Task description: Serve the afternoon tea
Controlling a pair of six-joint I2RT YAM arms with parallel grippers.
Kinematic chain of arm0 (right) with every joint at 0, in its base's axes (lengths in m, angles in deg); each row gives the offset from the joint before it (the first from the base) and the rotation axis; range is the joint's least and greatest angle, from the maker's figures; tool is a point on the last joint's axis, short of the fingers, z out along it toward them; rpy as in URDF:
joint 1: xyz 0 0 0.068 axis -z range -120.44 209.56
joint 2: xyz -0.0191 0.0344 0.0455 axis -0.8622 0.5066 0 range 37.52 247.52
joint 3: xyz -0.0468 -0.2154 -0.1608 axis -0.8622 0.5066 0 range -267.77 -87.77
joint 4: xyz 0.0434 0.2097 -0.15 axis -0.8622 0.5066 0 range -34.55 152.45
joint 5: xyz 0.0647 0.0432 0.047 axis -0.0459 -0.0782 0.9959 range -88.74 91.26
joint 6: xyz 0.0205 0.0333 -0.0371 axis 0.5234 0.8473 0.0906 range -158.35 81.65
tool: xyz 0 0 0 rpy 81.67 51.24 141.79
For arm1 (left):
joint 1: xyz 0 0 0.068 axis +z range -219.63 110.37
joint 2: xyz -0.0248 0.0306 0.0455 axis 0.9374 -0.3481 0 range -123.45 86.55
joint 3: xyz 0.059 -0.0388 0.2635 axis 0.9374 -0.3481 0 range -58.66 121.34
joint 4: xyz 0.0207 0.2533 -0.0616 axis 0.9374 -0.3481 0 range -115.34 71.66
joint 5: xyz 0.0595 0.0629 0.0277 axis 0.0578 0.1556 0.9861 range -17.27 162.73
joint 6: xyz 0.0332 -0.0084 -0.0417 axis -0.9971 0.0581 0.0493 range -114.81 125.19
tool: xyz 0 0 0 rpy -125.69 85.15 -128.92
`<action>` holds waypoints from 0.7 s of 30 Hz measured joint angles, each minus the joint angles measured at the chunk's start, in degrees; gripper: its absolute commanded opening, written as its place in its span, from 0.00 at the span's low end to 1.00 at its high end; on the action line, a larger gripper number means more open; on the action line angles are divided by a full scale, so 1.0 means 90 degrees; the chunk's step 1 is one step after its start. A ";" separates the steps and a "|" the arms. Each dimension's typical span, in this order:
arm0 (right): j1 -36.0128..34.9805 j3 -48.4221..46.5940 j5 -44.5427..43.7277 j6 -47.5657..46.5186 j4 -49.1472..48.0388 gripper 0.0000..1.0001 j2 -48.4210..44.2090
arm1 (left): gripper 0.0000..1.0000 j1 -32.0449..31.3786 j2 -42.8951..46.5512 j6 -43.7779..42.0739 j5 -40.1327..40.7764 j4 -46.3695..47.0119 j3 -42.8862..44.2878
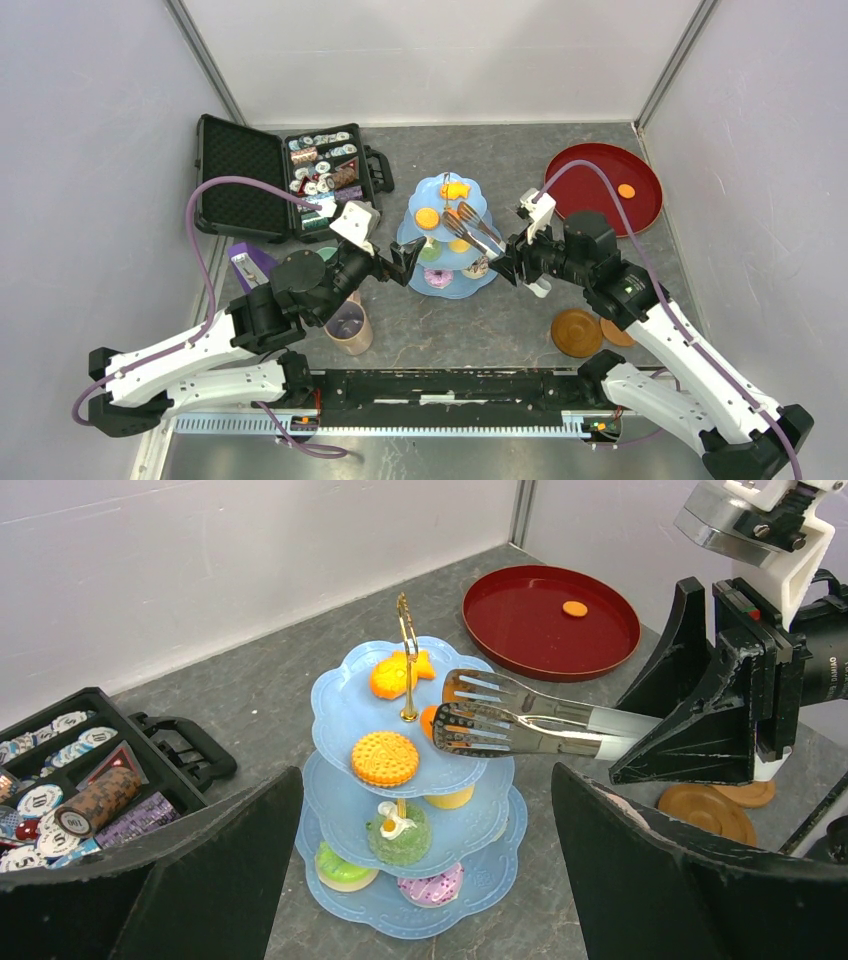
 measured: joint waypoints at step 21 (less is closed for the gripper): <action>-0.0058 0.0000 -0.0403 -0.0007 -0.0245 0.47 -0.0775 | 1.00 0.0000 0.0002 -0.0002 0.0000 0.0002 0.0000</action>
